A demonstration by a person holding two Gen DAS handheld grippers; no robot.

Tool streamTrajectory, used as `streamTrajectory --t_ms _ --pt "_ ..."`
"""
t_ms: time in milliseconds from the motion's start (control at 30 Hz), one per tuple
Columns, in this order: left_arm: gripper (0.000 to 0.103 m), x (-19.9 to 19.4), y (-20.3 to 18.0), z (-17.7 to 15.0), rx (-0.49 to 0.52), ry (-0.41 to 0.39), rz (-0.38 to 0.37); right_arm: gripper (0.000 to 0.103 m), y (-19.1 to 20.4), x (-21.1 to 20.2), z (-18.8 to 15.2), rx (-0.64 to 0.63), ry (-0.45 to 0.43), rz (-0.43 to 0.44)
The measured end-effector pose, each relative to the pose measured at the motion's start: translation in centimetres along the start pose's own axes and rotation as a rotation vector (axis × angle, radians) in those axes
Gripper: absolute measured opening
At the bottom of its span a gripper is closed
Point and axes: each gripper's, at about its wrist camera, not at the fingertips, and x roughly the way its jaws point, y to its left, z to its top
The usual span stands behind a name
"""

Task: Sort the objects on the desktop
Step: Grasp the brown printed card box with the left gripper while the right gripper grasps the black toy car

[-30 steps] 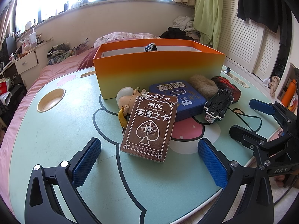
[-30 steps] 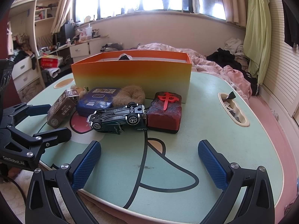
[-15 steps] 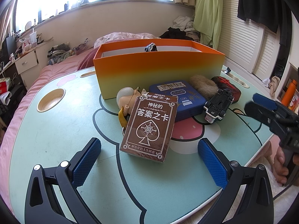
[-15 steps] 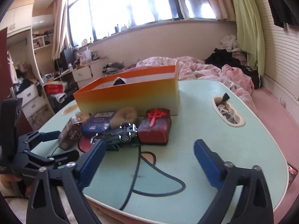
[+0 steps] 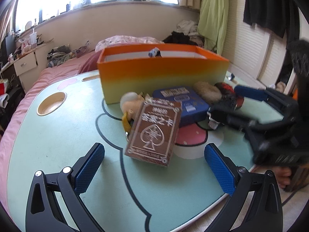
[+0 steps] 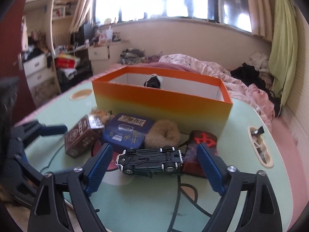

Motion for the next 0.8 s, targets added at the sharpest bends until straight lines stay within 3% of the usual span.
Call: streamTrajectory --t_ms 200,300,333,400,467,667,800 --pt "0.097 -0.7 0.4 1.0 -0.01 -0.056 0.008 0.091 1.5 1.3 -0.3 -0.112 0.03 -0.073" --pt "0.095 -0.2 0.5 1.4 -0.006 -0.042 -0.019 0.083 1.5 1.2 -0.5 -0.131 0.024 -0.061" --pt "0.09 0.1 0.6 1.5 -0.008 -0.031 -0.032 0.082 1.4 1.0 -0.7 -0.134 0.019 -0.055" --pt "0.052 1.1 1.0 1.5 -0.021 0.007 -0.055 0.077 0.8 0.6 -1.0 -0.132 -0.005 -0.012" --pt "0.042 1.5 1.1 1.5 -0.005 0.009 -0.039 0.072 0.4 0.1 -1.3 -0.116 -0.02 0.055" --pt "0.042 -0.4 -0.2 0.8 0.056 -0.007 -0.086 0.075 -0.3 0.7 -1.7 -0.076 0.014 0.045" --pt "0.042 -2.2 -1.2 0.8 0.094 -0.021 -0.123 0.085 -1.7 2.2 -1.7 0.014 0.08 0.087"
